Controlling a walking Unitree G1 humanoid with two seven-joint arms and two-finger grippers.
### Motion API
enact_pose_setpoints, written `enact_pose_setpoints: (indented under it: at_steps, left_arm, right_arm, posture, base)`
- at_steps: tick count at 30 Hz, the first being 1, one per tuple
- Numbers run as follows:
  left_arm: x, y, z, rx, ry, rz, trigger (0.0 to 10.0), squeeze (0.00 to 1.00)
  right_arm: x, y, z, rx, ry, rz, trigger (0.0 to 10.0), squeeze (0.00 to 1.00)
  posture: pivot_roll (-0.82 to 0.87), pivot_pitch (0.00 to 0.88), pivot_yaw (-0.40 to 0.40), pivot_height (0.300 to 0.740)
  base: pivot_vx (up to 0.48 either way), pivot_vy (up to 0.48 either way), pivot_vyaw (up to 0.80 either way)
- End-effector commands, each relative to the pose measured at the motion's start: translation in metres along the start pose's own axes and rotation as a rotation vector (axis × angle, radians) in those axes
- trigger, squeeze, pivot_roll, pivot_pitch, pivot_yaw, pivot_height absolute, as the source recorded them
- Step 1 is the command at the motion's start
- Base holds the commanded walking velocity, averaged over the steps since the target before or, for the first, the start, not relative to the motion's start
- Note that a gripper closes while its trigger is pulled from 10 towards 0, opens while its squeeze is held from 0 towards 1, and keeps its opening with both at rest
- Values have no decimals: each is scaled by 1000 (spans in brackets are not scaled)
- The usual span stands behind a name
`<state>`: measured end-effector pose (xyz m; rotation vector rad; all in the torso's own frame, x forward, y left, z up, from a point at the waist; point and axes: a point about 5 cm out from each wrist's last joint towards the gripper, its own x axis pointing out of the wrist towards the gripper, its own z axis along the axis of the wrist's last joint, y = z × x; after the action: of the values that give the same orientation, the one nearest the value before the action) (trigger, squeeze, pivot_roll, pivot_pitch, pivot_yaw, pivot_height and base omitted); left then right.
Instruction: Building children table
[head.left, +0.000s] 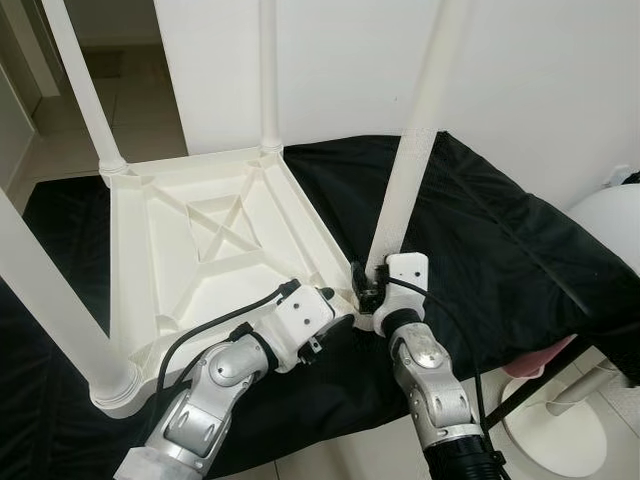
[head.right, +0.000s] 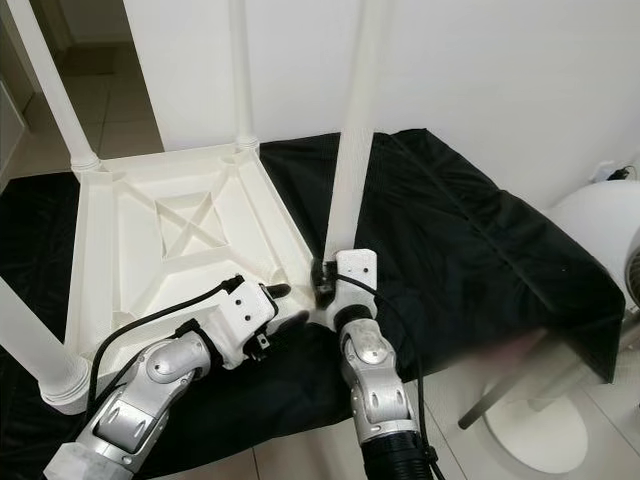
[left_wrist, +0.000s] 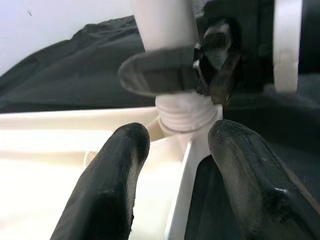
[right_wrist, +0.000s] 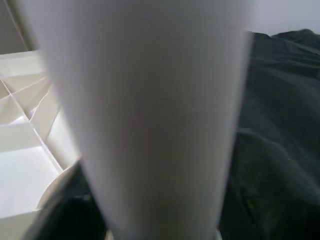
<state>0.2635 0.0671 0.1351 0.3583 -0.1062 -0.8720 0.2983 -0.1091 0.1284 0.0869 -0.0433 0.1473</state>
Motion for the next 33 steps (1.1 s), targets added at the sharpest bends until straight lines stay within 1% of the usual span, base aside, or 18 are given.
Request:
enact_pose_setpoints:
  at_steps: [1, 2, 4, 7, 10, 11, 12, 14, 15, 16, 18, 19, 22, 23, 25, 26, 29, 33]
  left_arm:
    - [-3, 0, -6, -18, 12, -3, 10000, 0]
    - [-4, -1, -6, -18, 14, -4, 10000, 0]
    - [-7, -2, -8, -19, 21, -5, 10000, 0]
    - [-7, -3, -9, -20, 23, -6, 10000, 0]
    - [-8, -4, -10, -22, 28, 1, 10000, 0]
    - [-8, -4, -10, -22, 28, 1, 10000, 0]
    - [-7, -4, -10, -23, 28, 4, 10000, 0]
    - [-7, -4, -10, -23, 28, 5, 10000, 0]
    - [-7, -4, -10, -22, 27, 6, 10000, 0]
    - [-7, -4, -10, -25, 25, 1, 10000, 0]
    - [-7, -5, -10, -27, 24, -3, 10000, 0]
    - [-7, -5, -9, -29, 21, -22, 10000, 0]
    - [-7, -6, -9, -32, 19, -37, 10000, 0]
    - [-7, -5, -9, -37, 16, -63, 10000, 0]
    - [-7, -5, -8, -45, 13, -76, 10000, 0]
    - [-7, -5, -8, -45, 13, -76, 10000, 0]
    - [-5, -2, -5, -35, 5, -95, 10000, 0]
    - [-2, -2, -3, -27, -1, -100, 10000, 0]
  right_arm:
    - [-9, 3, -11, 51, 42, 1, 10000, 1000]
    - [-9, 2, -10, 51, 41, 9, 10000, 1000]
    - [-11, -1, -6, 31, 18, 74, 10000, 1000]
    - [-11, -3, -5, 20, 11, 96, 10000, 1000]
    - [-20, -13, -6, -5, 12, 206, 10000, 1000]
    - [-20, -13, -6, -5, 12, 206, 10000, 1000]
    - [-24, -18, -8, 1, 19, 255, 10000, 776]
    - [-25, -20, -9, 6, 19, 273, 10000, 776]
    - [-27, -27, -10, -6, 26, 322, 10000, 0]
    - [-27, -33, -10, -24, 26, 341, 10000, 0]
    - [-26, -36, -9, -36, 25, 354, 10000, 0]
    - [-25, -40, -7, -66, 21, 393, 10000, 0]
    - [-23, -43, -5, -85, 18, 422, 10000, 0]
    - [-18, -49, 0, -107, 17, 465, 10000, 0]
    - [-15, -52, 3, -128, 15, 480, 10000, 0]
    - [-15, -52, 3, -128, 15, 480, 10000, 0]
    - [-4, -56, 8, -190, 26, 564, 10000, 0]
    - [3, -53, 8, -235, 42, 634, 10000, 0]
  posture:
    - [-27, 0, 1, 740]
    - [-27, 0, 1, 740]
    - [-27, 0, -6, 740]
    - [-28, 0, -7, 740]
    - [-31, 0, -19, 740]
    - [-31, 0, -19, 740]
    - [-32, 0, -21, 740]
    - [-32, 0, -21, 740]
    - [-32, 0, -22, 740]
    - [-35, 0, -19, 740]
    - [-35, 0, -19, 740]
    - [-39, 0, -17, 740]
    - [-40, 0, -13, 740]
    - [-45, 0, -6, 740]
    - [-45, 0, -6, 740]
    - [-45, 0, -6, 740]
    - [-47, 0, 1, 740]
    - [-52, 0, 7, 740]
  base:
    - [0, 0, 0]
    - [0, 0, 0]
    - [0, 0, 0]
    - [0, 0, 0]
    - [0, 0, 0]
    - [0, 0, 0]
    - [0, 0, 0]
    - [0, 0, 0]
    - [0, 0, 0]
    - [0, 0, 0]
    - [0, 0, 0]
    - [0, 0, 0]
    - [0, 0, 0]
    - [0, 0, 0]
    - [0, 0, 0]
    - [0, 0, 0]
    - [0, 0, 0]
    - [0, 0, 0]
